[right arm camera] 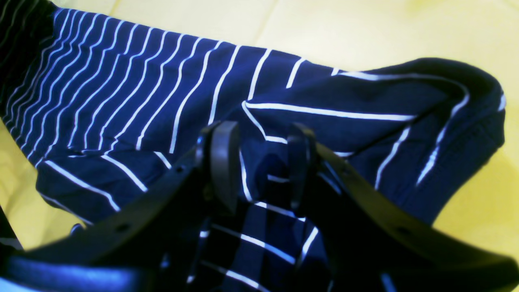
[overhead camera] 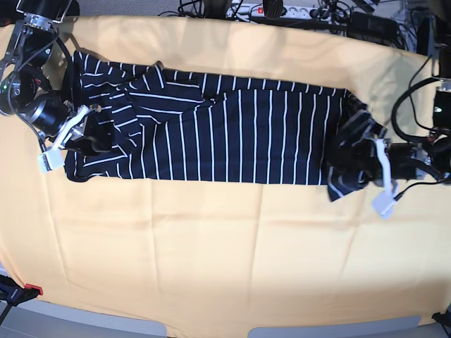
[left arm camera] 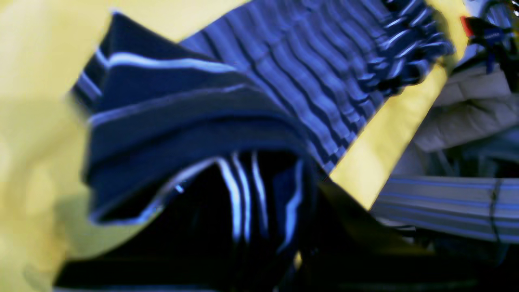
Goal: Fold the T-shirt properly
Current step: 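Fold the strip end inward with the left gripper toward the right gripper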
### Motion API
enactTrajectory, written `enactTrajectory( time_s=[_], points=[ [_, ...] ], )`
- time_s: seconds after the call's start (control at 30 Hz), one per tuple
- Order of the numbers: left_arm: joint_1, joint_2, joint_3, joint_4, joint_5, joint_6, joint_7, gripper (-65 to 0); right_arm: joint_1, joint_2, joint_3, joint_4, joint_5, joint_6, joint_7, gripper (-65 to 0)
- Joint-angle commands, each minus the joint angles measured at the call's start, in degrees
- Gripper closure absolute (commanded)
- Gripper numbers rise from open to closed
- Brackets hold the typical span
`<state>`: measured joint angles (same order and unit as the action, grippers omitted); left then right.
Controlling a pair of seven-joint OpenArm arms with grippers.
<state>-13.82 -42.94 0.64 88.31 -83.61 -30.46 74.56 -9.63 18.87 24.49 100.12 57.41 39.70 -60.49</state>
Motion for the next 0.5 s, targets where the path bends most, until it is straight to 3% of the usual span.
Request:
enactTrajectory(
  time_s=[0.0, 0.2, 0.33, 0.47],
  points=[
    [-1.1, -0.1, -0.7, 1.1, -1.4, -0.6, -0.8, 0.0, 0.7, 0.8, 0.3, 1.0, 1.1, 0.3, 1.3, -22.9],
    [1.7, 7.0, -0.7, 0.4, -1.4, -5.0, -1.2, 0.0, 0.3, 0.8, 0.3, 1.0, 0.9, 0.3, 1.1, -22.9],
    [3.6, 11.1, -0.7, -2.2, -1.4, -5.2, -3.8, 0.0, 0.3, 0.8, 0.3, 1.0, 1.1, 0.3, 1.1, -22.9],
    [3.8, 14.8, -0.7, -4.6, -0.8, -7.7, -5.5, 0.0, -0.1, 0.8, 0.3, 1.0, 1.1, 0.3, 1.1, -22.9]
  ],
)
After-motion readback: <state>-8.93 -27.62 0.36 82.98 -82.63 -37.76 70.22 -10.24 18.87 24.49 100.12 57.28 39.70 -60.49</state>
